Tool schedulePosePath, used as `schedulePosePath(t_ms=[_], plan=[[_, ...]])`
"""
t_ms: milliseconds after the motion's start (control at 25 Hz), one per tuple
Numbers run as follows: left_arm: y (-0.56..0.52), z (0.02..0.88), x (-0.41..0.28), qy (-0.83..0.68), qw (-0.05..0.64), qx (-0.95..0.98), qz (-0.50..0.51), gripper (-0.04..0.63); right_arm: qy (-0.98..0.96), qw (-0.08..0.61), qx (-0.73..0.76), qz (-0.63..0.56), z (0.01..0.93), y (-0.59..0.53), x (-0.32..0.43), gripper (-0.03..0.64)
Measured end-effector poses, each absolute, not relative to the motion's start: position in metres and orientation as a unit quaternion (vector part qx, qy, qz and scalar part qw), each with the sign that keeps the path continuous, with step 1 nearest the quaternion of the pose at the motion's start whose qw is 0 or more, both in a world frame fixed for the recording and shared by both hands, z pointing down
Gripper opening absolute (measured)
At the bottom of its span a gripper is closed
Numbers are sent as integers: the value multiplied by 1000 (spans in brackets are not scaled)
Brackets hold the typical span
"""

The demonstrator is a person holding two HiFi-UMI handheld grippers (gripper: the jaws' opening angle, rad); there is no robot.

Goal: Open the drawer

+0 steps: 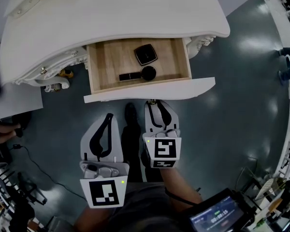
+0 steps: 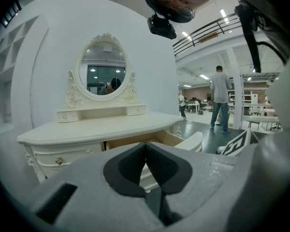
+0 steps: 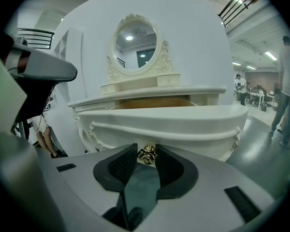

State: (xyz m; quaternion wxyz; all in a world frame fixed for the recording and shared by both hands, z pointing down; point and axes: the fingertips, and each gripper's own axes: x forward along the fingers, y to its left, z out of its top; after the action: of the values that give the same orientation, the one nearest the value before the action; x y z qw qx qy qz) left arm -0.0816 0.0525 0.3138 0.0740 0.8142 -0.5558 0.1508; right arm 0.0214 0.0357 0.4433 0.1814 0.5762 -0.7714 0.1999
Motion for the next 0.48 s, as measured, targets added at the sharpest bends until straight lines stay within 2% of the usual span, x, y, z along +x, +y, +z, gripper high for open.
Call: schedulePosePath(t_ms=[480], plan=[[62, 315, -74, -551, 70, 817, 153, 15, -773, 180, 574, 200, 447, 50, 22, 117]])
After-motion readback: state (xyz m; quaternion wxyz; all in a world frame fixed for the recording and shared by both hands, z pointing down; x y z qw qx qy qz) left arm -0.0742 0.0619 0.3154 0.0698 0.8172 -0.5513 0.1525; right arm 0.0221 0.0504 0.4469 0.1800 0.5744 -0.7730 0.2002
